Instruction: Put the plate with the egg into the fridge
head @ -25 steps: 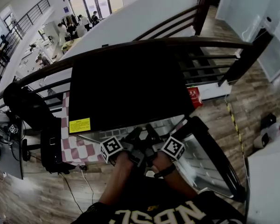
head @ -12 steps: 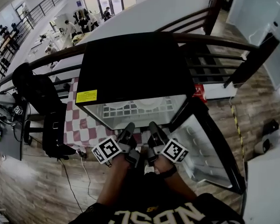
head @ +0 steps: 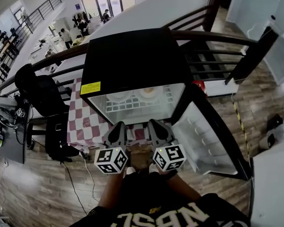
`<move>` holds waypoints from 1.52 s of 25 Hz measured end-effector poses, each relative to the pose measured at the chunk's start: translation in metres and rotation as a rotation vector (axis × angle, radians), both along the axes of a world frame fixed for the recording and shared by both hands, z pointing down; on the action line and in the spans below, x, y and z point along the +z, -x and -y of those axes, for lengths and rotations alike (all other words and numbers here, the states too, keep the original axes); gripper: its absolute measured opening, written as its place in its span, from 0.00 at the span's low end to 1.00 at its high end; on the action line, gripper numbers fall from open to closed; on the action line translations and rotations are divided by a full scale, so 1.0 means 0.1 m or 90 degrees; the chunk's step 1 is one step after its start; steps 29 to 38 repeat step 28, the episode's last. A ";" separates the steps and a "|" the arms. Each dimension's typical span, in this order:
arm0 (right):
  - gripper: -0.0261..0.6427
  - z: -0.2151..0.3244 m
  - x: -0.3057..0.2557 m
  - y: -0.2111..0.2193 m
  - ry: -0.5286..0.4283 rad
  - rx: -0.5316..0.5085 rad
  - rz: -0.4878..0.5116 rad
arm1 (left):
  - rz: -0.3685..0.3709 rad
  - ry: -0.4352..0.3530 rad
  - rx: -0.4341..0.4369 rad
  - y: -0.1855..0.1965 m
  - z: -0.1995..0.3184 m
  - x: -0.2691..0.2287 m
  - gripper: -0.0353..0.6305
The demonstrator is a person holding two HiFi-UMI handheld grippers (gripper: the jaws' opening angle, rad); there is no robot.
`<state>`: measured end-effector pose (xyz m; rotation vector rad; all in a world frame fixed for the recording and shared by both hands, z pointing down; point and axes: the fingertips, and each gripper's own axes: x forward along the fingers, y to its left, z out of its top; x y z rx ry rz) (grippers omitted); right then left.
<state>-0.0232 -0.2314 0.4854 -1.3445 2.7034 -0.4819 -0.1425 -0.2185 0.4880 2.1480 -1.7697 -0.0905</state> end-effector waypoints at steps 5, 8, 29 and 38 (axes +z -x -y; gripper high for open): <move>0.07 -0.07 -0.23 0.09 -0.065 0.022 -0.067 | 0.142 -0.089 0.013 0.04 -0.05 -0.36 0.09; 0.07 -0.10 -0.23 0.07 -0.075 0.052 -0.098 | 0.159 -0.103 0.037 0.03 -0.06 -0.38 0.09; 0.07 -0.07 -0.20 -0.01 -0.037 0.144 -0.091 | 0.086 -0.105 0.119 0.01 -0.10 -0.43 0.09; 0.07 -0.07 -0.20 -0.01 -0.037 0.144 -0.091 | 0.086 -0.105 0.119 0.01 -0.10 -0.43 0.09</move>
